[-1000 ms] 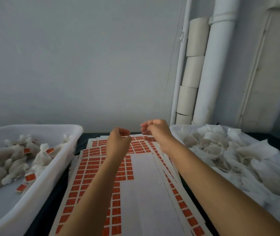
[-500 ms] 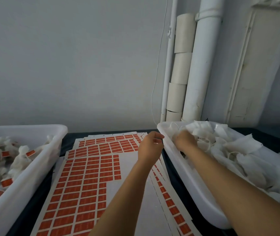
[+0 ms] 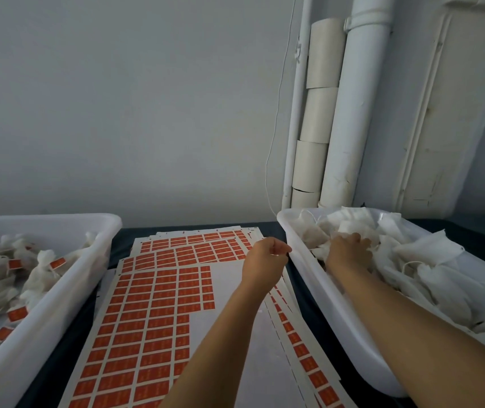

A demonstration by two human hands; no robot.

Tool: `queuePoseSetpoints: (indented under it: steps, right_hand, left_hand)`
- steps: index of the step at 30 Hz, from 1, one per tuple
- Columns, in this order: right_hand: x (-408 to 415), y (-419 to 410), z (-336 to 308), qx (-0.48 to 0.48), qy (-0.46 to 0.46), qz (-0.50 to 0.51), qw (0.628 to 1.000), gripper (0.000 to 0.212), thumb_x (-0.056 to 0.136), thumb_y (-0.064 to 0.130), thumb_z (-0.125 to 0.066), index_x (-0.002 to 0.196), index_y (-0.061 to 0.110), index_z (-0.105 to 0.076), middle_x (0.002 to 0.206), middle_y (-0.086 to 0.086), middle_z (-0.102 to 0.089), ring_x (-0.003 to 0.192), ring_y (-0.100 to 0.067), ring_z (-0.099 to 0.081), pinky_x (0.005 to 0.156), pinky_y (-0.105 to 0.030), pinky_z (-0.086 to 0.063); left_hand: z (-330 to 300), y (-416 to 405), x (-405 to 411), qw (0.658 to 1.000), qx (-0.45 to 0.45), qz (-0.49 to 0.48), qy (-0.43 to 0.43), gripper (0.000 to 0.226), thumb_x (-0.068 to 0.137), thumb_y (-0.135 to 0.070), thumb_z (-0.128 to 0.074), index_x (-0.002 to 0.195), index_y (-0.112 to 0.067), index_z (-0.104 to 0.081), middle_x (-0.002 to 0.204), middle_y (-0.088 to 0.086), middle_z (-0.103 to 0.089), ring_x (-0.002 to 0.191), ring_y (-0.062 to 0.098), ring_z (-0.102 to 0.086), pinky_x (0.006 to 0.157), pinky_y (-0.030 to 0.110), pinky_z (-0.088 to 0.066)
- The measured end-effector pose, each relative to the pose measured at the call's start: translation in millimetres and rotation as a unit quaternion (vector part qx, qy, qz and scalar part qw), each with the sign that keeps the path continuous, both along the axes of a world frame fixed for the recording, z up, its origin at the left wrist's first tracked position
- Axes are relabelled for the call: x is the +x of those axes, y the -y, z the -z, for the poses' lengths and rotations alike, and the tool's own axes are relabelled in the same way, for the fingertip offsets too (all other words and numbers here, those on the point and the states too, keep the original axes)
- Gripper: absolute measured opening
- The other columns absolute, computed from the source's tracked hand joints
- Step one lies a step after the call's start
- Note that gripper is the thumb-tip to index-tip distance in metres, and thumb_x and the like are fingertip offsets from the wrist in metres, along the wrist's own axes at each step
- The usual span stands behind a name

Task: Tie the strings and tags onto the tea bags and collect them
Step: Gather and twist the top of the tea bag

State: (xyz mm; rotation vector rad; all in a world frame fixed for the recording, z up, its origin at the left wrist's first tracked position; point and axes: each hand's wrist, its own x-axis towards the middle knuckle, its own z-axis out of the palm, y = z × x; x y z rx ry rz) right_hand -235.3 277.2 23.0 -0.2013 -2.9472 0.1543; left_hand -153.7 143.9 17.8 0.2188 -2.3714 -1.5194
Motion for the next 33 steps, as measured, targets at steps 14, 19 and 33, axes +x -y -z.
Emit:
queuePoseSetpoints:
  steps: [14,19,33]
  right_hand:
    - [0.8,-2.7,-43.1,-0.183,0.013,-0.06,0.981,0.028,0.078,0.021,-0.075,0.072,0.009,-0.05,0.066,-0.004,-0.061,0.058,-0.019,-0.06,0.046,-0.024,-0.039]
    - [9.5,3.7,-65.1,-0.327,0.049,-0.113,0.937,0.026,0.081,0.017,-0.072,0.097,0.006,-0.054,0.092,-0.015,-0.065,0.066,-0.025,-0.064,0.048,-0.025,-0.043]
    - [70.9,51.1,-103.5,-0.545,-0.07,-0.397,0.735,0.012,0.083,0.008,-0.067,0.073,0.009,-0.061,0.063,0.006,-0.067,0.063,-0.009,-0.065,0.066,-0.023,-0.057]
  left_hand:
    - [5.5,19.7,12.3,0.997,0.079,0.013,0.012,0.019,0.094,-0.004,-0.049,0.096,-0.017,-0.063,0.116,0.003,-0.062,0.1,0.015,-0.058,0.076,0.019,-0.049]
    - [1.4,27.9,15.0,0.982,0.189,0.008,0.017,0.021,0.094,-0.003,-0.05,0.086,-0.017,-0.063,0.111,0.005,-0.062,0.1,0.019,-0.06,0.08,0.025,-0.051]
    - [-16.9,35.3,27.3,0.94,0.3,0.14,-0.082,0.031,0.084,-0.05,-0.052,0.103,-0.027,-0.062,0.099,-0.005,-0.068,0.09,0.011,-0.065,0.082,0.027,-0.054]
